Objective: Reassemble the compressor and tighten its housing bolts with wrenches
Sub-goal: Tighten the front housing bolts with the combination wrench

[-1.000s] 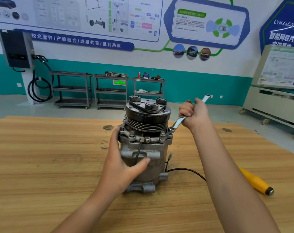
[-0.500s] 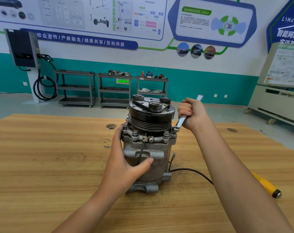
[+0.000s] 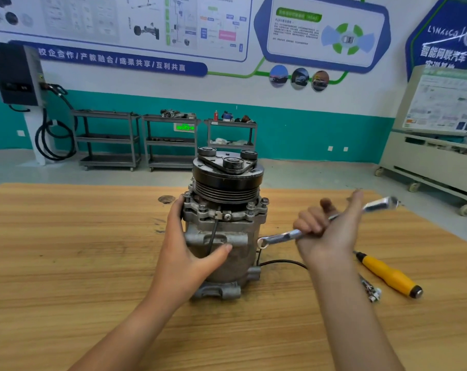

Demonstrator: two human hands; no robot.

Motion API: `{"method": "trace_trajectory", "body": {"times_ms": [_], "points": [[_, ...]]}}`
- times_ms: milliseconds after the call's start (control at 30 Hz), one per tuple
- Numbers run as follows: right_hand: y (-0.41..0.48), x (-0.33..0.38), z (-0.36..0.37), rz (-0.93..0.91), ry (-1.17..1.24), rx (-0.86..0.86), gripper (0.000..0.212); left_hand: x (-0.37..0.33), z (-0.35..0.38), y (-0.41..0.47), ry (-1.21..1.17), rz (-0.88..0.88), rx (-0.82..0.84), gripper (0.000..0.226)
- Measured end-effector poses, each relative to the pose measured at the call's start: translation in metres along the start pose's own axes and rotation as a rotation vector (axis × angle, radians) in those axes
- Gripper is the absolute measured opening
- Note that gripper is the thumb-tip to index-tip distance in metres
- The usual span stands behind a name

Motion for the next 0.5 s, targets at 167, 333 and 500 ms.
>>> {"method": "trace_trajectory", "body": {"times_ms": [167,333,500], "points": [[0.022,0.042,0.041,-0.004,0.096,0.217,0.058,0.003,0.000,0.001,-0.012,0.007,0.006,0.095],[0.056,0.024,0.067,0.143,0.195,0.178,0.049,0.003,0.000,0.001,-0.028,0.009,0.015,0.095],[0.079,-0.006,0.061,0.268,0.117,0.040,0.041,0.002,-0.001,0.001,-0.024,0.015,0.009,0.092]]}}
Point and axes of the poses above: each hand's wrist, its own y-axis towards the middle knuckle, its own z-axis out of the palm, x = y × z, the point moved 2 cm from there along y, towards the middle knuckle, and after that the axes turned 5 degrees about -z, right-handed, at the moved point
